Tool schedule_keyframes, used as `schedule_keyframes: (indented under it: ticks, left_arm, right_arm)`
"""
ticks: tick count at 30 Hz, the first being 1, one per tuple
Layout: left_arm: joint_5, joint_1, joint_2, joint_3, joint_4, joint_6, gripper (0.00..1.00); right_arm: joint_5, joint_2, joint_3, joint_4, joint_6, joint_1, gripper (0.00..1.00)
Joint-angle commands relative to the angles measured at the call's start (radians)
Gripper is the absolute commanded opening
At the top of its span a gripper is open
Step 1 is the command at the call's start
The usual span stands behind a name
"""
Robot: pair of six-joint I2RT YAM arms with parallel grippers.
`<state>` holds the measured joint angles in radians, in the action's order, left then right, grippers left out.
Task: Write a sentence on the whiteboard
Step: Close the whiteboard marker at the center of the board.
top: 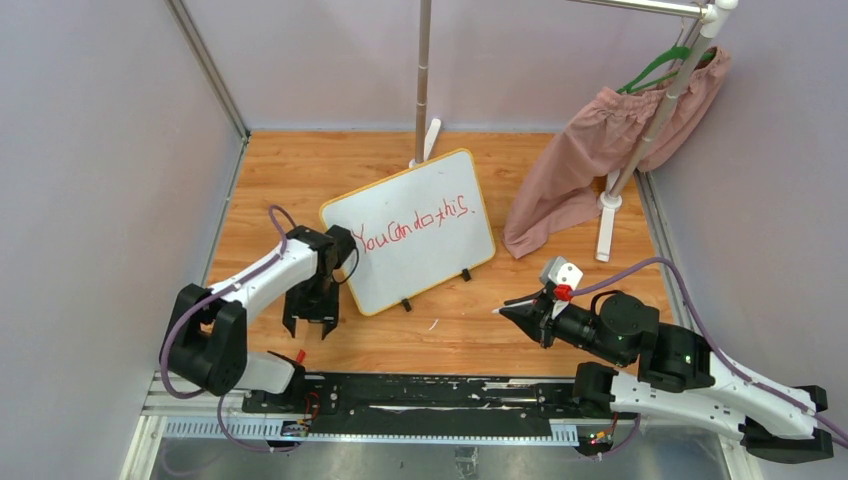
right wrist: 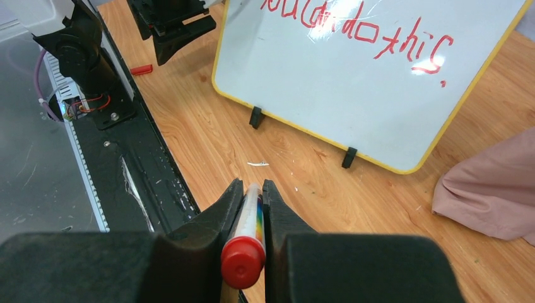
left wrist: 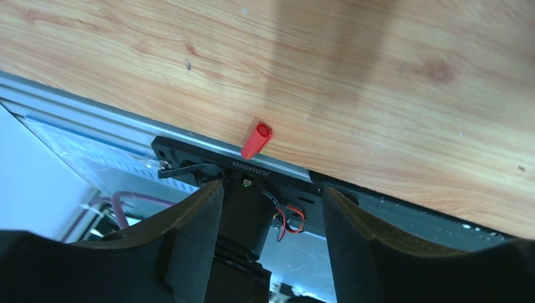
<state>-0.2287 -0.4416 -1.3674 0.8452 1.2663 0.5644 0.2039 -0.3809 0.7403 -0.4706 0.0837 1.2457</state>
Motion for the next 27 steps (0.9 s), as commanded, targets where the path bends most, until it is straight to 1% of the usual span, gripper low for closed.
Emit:
schedule_keyframes:
  ticks: [1,3,9,13,15,17,22,24,27]
  left_arm:
    - [0.031,0.115,-0.018,-0.003,-0.007,-0.024,0.65]
    - [0.035,0.139,-0.011,-0.018,-0.008,-0.020,0.67]
    - [0.035,0.140,0.004,-0.027,-0.001,-0.022,0.69]
    - [0.032,0.139,0.126,-0.047,0.017,0.006,0.69]
    - [0.034,0.132,0.157,-0.039,0.035,0.014,0.69]
    - [0.026,0.129,0.143,-0.037,0.045,0.033,0.69]
    - [0.022,0.134,0.039,-0.040,0.039,0.068,0.71]
    - [0.001,0.158,0.028,-0.035,0.039,0.064,0.74]
    - [0.010,0.210,0.038,-0.038,0.038,0.040,0.74]
  right_arm:
    - [0.008,0.027,-0.011,0.022,-0.017,0.000,0.00]
    - [0.016,0.037,-0.012,0.021,-0.018,0.000,0.00]
    - [0.029,0.059,-0.014,0.021,-0.019,0.000,0.00]
    - [0.033,0.067,-0.018,0.021,-0.025,0.000,0.00]
    - [0.033,0.062,-0.018,0.022,-0.027,0.000,0.00]
    - [0.029,0.058,-0.016,0.025,-0.030,0.000,0.00]
    - [0.037,0.059,-0.019,0.028,-0.029,0.000,0.00]
    - [0.044,0.064,-0.019,0.026,-0.029,0.000,0.00]
    - [0.048,0.068,-0.019,0.026,-0.030,0.000,0.00]
